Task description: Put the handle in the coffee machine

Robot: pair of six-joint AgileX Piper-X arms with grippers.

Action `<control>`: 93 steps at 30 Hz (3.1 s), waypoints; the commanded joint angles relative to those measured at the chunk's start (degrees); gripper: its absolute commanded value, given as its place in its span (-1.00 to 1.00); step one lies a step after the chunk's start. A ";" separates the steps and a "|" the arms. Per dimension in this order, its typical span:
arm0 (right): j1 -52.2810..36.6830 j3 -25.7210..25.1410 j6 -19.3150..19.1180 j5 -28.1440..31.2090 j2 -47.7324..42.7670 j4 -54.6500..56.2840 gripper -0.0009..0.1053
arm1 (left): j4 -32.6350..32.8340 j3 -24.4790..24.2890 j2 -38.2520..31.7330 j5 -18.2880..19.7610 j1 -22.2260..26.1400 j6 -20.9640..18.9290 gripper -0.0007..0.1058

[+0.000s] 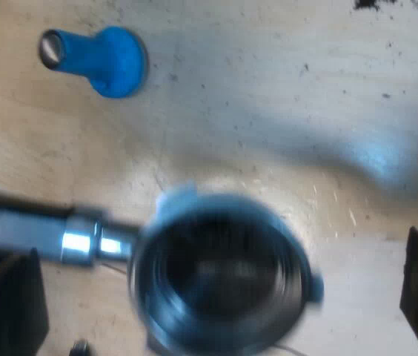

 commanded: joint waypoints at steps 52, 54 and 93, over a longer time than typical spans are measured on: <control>15.06 -0.48 -10.63 49.28 20.68 -37.87 0.00 | -16.96 -5.25 21.35 12.50 28.33 4.72 -0.98; 15.06 -0.48 -11.17 54.73 22.01 -39.62 0.00 | -16.96 -5.25 21.35 14.55 28.33 5.05 -0.98; 14.23 -0.48 -39.65 71.07 39.84 -88.24 -0.13 | -27.24 -5.25 26.80 18.53 28.33 3.29 -0.98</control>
